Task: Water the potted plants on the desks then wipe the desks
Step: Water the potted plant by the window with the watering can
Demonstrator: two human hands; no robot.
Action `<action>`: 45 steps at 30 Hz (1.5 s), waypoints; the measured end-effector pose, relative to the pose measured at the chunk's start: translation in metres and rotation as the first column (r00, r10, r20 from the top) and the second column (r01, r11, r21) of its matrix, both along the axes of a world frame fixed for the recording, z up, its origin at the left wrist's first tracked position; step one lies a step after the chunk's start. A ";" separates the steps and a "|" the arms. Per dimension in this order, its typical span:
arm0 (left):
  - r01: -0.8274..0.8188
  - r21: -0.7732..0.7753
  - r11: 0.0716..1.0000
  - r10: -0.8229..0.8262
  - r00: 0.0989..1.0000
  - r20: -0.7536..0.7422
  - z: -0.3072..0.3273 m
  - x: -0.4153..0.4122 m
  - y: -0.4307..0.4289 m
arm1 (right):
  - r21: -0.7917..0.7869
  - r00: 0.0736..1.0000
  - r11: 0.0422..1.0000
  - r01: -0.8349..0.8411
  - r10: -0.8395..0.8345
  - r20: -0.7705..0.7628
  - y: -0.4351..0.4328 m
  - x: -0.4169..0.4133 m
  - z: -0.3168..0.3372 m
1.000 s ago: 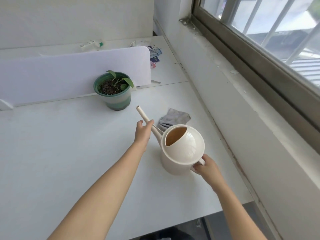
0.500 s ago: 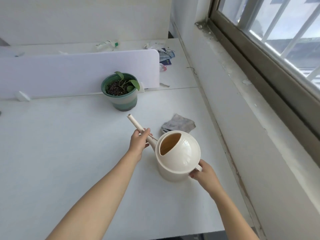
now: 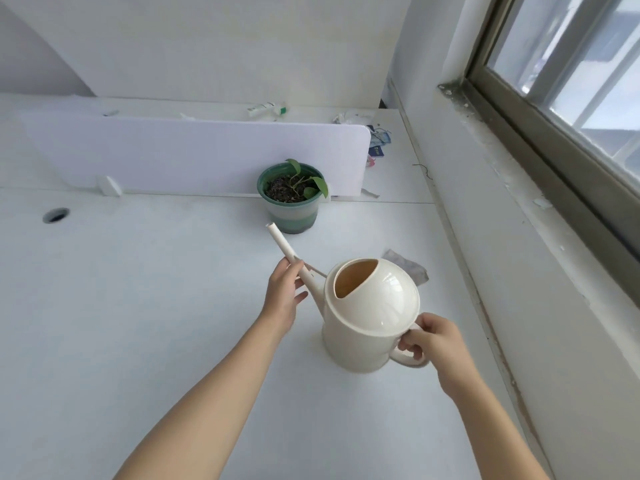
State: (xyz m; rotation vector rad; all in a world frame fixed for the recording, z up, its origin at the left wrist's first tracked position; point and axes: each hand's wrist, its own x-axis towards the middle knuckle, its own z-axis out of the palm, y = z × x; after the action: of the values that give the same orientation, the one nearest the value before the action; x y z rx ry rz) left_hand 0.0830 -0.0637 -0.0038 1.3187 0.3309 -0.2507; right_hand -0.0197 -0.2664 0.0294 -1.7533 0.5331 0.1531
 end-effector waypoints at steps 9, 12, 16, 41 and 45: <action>0.166 -0.164 0.972 -0.151 0.983 0.102 0.054 0.051 0.046 | 0.119 0.987 0.993 0.010 -0.029 0.161 0.069 0.007 0.061; 0.215 -0.195 0.957 -0.200 0.975 0.094 0.056 0.065 0.059 | 0.159 0.979 0.985 0.070 -0.098 0.179 0.093 0.009 0.067; 0.241 -0.255 0.936 -0.229 0.970 0.078 0.044 0.077 0.072 | 0.222 0.964 0.963 0.153 -0.194 0.181 0.118 0.016 0.070; 0.242 -0.247 0.938 -0.268 0.961 -0.075 0.027 0.105 0.058 | 0.167 0.982 0.976 0.138 -0.156 0.105 0.126 0.057 0.078; 0.260 -0.258 0.931 -0.292 0.952 -0.096 0.025 0.103 0.047 | 0.182 0.977 0.970 0.162 -0.183 0.109 0.117 0.055 0.082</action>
State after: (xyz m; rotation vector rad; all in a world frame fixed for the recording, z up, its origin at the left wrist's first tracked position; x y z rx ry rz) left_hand 0.1857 -0.0167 0.0216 1.1055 0.2168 -0.6017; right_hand 0.0358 -0.1498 0.1113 -1.5294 0.5617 -0.0329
